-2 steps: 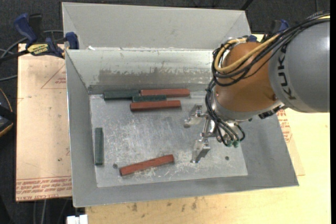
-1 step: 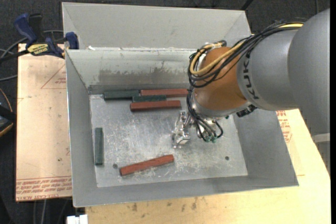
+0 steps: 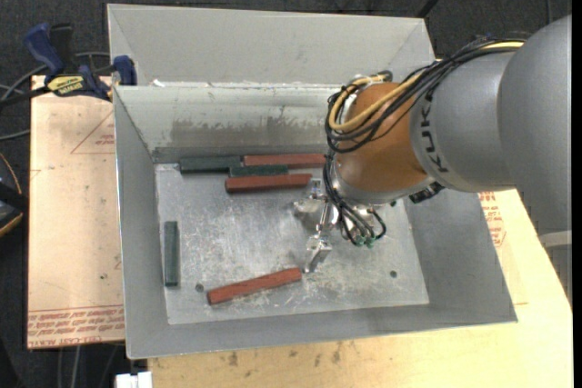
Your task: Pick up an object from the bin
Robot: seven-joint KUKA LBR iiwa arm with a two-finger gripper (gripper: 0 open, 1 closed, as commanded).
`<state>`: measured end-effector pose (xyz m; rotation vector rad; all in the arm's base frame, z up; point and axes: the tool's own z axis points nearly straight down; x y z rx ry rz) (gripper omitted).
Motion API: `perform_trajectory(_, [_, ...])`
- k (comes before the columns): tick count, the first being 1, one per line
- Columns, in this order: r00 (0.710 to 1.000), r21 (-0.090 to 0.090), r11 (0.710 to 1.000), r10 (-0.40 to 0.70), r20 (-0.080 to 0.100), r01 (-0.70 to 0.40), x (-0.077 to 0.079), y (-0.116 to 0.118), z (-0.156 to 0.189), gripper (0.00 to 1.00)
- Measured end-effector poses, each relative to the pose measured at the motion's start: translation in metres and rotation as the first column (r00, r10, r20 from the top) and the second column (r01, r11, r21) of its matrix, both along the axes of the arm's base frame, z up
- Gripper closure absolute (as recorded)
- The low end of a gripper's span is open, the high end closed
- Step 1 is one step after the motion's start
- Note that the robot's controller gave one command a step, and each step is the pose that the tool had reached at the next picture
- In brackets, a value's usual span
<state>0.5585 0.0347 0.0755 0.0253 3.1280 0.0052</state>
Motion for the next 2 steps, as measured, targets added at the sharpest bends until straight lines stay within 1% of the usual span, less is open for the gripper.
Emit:
perform_trajectory(1, [1.000, 0.000, 1.000, 0.000, 0.000, 0.000, 0.000, 0.000, 0.000, 0.00])
perform_trajectory(2, [0.999, -0.006, 0.999, 0.048, 0.014, -0.048, -0.027, 0.021, 0.001, 0.00])
